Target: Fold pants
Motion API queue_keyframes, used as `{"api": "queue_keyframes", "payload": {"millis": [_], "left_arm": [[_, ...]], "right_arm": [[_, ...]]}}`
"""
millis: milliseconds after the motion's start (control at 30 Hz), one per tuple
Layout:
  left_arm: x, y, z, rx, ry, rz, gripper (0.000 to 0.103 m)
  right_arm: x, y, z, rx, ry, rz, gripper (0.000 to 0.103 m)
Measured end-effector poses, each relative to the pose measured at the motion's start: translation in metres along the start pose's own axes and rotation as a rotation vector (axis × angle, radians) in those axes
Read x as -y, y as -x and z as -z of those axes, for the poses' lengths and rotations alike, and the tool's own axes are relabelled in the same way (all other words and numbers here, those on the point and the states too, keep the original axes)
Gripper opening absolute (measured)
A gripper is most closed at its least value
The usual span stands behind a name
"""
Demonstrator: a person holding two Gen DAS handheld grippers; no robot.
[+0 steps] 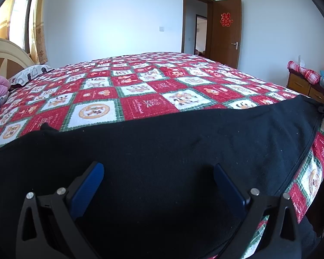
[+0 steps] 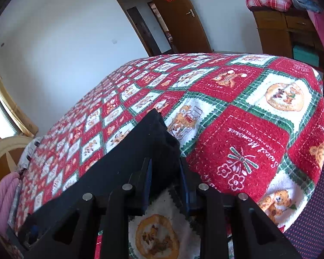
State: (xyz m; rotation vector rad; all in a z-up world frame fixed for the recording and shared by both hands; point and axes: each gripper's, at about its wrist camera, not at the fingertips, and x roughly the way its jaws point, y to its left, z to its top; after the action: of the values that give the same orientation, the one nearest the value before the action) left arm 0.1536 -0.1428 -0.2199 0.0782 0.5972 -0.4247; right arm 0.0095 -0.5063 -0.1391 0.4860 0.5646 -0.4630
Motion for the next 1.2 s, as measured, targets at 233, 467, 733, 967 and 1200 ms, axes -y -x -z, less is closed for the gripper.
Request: {"api": "queue_keyframes", "payload": {"millis": [233, 467, 733, 967, 1200], "left_arm": [[-0.002, 0.001, 0.002, 0.006, 0.003, 0.01, 0.103], [-0.004, 0.002, 0.003, 0.009, 0.01, 0.025, 0.103], [-0.006, 0.01, 0.004, 0.024, 0.042, 0.039, 0.103], [-0.019, 0.019, 0.004, 0.043, 0.105, 0.039, 0.103], [-0.049, 0.026, 0.007, 0.055, 0.192, -0.036, 0.103]], "right_arm": [[0.021, -0.001, -0.005, 0.003, -0.133, -0.112, 0.011], [0.008, 0.013, -0.01, 0.057, -0.093, -0.147, 0.01], [-0.046, 0.027, -0.003, 0.131, 0.135, -0.127, 0.01], [-0.093, 0.034, 0.019, 0.154, 0.339, -0.158, 0.01], [-0.116, 0.032, 0.029, 0.142, 0.407, -0.187, 0.01]]}}
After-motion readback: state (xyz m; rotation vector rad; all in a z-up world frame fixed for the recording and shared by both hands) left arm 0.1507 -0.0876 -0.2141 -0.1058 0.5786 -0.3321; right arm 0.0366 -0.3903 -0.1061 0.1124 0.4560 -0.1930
